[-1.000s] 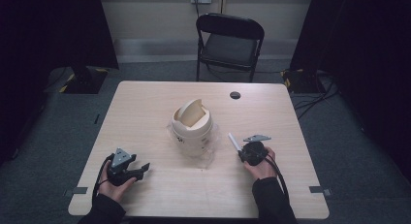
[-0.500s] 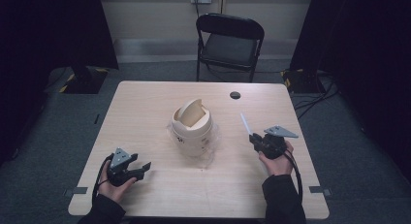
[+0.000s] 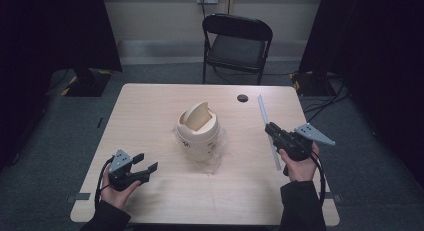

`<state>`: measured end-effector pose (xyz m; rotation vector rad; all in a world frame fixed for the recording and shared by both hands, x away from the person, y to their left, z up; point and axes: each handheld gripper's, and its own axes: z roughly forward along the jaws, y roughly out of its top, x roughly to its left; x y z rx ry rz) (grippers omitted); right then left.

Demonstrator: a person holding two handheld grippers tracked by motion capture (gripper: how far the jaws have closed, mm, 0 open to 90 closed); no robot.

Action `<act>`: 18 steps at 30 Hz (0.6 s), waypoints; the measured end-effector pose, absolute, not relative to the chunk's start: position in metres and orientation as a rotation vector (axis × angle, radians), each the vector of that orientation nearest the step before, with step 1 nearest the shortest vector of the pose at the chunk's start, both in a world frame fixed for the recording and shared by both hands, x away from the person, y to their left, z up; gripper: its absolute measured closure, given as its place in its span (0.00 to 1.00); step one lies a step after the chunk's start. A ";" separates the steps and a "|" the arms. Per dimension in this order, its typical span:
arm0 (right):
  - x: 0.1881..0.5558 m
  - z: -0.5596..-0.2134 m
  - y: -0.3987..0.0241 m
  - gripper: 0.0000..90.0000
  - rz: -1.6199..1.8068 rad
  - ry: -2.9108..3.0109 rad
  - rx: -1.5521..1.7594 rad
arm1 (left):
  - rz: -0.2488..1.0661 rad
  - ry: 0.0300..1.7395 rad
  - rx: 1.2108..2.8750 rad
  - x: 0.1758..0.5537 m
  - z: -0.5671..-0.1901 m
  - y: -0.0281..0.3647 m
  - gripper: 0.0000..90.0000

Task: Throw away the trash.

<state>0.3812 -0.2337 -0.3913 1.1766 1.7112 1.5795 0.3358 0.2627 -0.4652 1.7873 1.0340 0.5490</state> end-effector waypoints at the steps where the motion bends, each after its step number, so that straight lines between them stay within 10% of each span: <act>1: 0.381 -0.390 -0.233 0.89 1.598 1.704 1.163 | 0.553 1.031 1.779 0.336 -0.463 0.262 0.38; 18: 0.371 -0.378 -0.206 0.89 1.733 1.739 1.017 | 0.555 0.878 1.620 0.336 -0.395 0.237 0.40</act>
